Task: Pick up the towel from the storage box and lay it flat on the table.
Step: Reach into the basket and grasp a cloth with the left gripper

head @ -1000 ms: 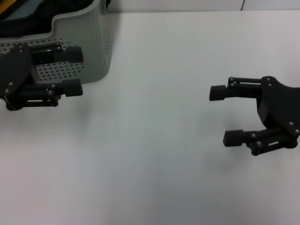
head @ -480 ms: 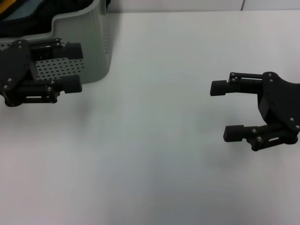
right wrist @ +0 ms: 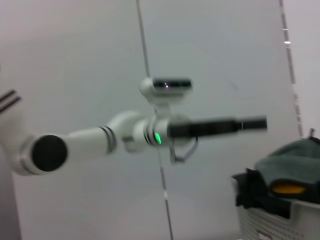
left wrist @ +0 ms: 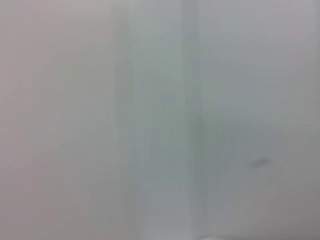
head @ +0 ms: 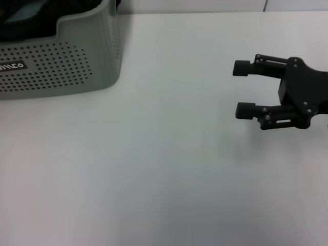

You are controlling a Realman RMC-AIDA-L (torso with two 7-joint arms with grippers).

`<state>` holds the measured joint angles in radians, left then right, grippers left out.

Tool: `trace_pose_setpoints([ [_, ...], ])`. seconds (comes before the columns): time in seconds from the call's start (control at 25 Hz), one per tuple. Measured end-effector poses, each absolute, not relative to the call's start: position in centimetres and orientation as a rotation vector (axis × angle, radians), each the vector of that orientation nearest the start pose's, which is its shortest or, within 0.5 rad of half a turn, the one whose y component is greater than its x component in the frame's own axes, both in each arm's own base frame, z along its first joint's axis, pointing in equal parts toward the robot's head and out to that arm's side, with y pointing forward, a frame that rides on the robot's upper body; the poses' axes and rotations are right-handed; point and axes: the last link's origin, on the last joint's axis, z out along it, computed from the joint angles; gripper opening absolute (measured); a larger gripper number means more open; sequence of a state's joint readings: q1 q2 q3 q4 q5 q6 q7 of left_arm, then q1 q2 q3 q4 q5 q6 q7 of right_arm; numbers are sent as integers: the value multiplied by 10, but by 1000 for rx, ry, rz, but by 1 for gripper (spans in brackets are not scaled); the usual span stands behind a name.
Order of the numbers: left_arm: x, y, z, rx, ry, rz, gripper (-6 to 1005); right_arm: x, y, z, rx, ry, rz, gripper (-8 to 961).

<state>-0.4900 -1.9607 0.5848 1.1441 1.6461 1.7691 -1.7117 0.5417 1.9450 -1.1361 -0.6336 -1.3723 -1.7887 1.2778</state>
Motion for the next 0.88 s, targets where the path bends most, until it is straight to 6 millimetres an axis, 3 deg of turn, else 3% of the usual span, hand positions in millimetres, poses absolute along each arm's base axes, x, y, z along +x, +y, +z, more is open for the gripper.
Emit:
trace_pose_setpoints([
  [0.2,-174,376,202,-2213,-401,-644,760,199,318,26,-2839,181,1194,855],
  [0.44,-177,407,235,-1941,-532,-310,758,204,315,19,-2825,204,1197,854],
  [0.68,-198,427,222,-1843,-618,2,756,205,315,17,-2820,226,1200,854],
  [0.88,-208,440,206,-1827,-651,103,752,205,316,18,-2822,223,1198,853],
])
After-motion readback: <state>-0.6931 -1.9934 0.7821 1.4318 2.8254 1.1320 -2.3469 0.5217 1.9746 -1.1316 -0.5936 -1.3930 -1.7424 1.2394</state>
